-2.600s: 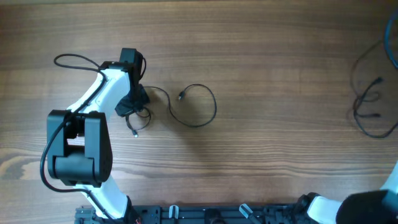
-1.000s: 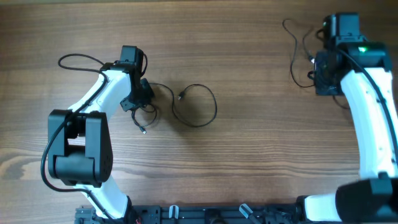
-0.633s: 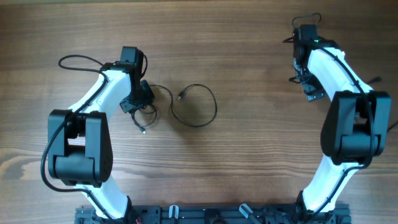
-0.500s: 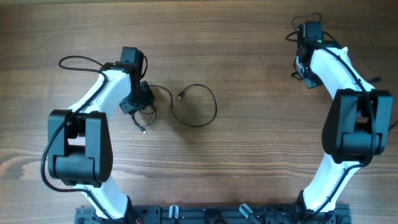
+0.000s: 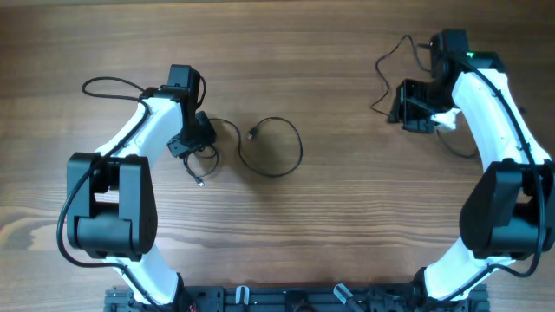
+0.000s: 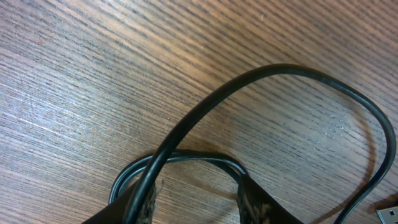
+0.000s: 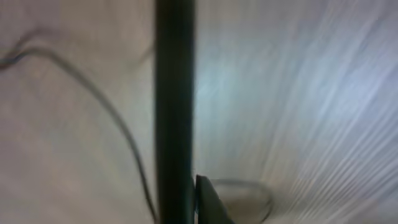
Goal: Untangle cables
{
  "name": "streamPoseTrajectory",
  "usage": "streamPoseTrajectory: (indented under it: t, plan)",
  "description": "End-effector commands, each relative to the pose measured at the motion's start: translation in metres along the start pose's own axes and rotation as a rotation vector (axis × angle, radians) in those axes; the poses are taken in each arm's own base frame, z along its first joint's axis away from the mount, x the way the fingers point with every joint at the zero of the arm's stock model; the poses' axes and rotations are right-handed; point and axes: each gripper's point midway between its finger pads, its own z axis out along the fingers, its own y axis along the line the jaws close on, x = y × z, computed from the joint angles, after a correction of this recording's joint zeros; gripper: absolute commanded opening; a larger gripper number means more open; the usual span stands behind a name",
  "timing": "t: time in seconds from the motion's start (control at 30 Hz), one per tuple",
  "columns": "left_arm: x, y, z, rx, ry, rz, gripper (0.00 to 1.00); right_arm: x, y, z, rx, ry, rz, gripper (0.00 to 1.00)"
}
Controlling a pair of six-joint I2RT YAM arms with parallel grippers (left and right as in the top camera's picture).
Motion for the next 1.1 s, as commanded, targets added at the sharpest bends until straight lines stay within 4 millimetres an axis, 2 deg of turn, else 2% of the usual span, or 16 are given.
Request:
streamPoseTrajectory:
  t: [0.0,0.07,0.1,0.13,0.2,0.23,0.3,0.37,0.53,0.57,0.6,0.73,0.8,0.87,1.0,1.07]
  plan:
    - [0.003,-0.001,-0.001,0.005,0.002,0.001,0.44,0.021,0.029,-0.011,-0.132,0.09,-0.104,0.04]
    - [0.003,-0.001,-0.001,0.003,0.004,0.002,0.44,-0.023,0.061,-0.019,-0.223,-0.23,-0.457,0.04]
    - [0.004,0.0,-0.001,0.0,0.009,0.002,0.45,-0.043,0.064,-0.025,-0.19,-0.373,-0.593,0.36]
    - [0.005,0.001,-0.001,-0.002,0.012,0.002,0.45,-0.056,0.063,-0.029,-0.149,-0.457,-0.669,0.78]
    - [0.002,-0.002,-0.001,0.008,-0.002,0.001,0.45,-0.066,0.062,-0.033,-0.091,-0.517,-0.82,0.8]
    - [-0.001,-0.004,-0.001,0.017,-0.015,0.0,0.45,-0.069,0.059,-0.033,-0.071,-0.524,-0.824,1.0]
    - [-0.003,-0.008,-0.001,0.037,-0.021,0.0,0.47,-0.086,0.046,-0.039,-0.01,-0.599,-0.711,1.0]
    - [0.005,-0.013,-0.002,0.067,0.02,0.001,0.47,-0.118,0.033,-0.059,0.066,-0.798,-0.581,1.0]
    - [0.006,-0.013,-0.002,0.07,0.026,0.001,0.47,-0.155,0.026,-0.076,0.259,-0.921,-0.75,0.99]
    - [0.006,-0.013,-0.002,0.07,0.026,0.001,0.47,-0.164,0.025,-0.078,0.307,-0.905,-0.824,0.91]
    - [0.006,-0.013,-0.002,0.07,0.025,0.001,0.47,-0.175,0.025,-0.076,0.336,-0.879,-0.879,0.75]
    - [0.006,-0.013,-0.002,0.07,0.026,0.001,0.48,-0.203,0.044,-0.027,0.296,-0.635,-1.205,0.63]
    - [0.006,-0.013,-0.002,0.07,0.026,0.001,0.51,-0.222,0.034,-0.009,0.333,-0.565,-1.239,0.47]
    - [0.006,-0.013,-0.002,0.07,0.026,0.001,0.55,-0.23,0.029,0.018,0.278,-0.446,-1.26,0.46]
    - [0.006,-0.013,-0.002,0.07,0.026,0.001,0.59,-0.249,0.016,0.033,0.307,-0.403,-1.232,0.35]
    - [0.006,-0.013,-0.002,0.07,0.026,0.001,0.59,-0.253,0.013,0.032,0.31,-0.398,-1.216,0.2]
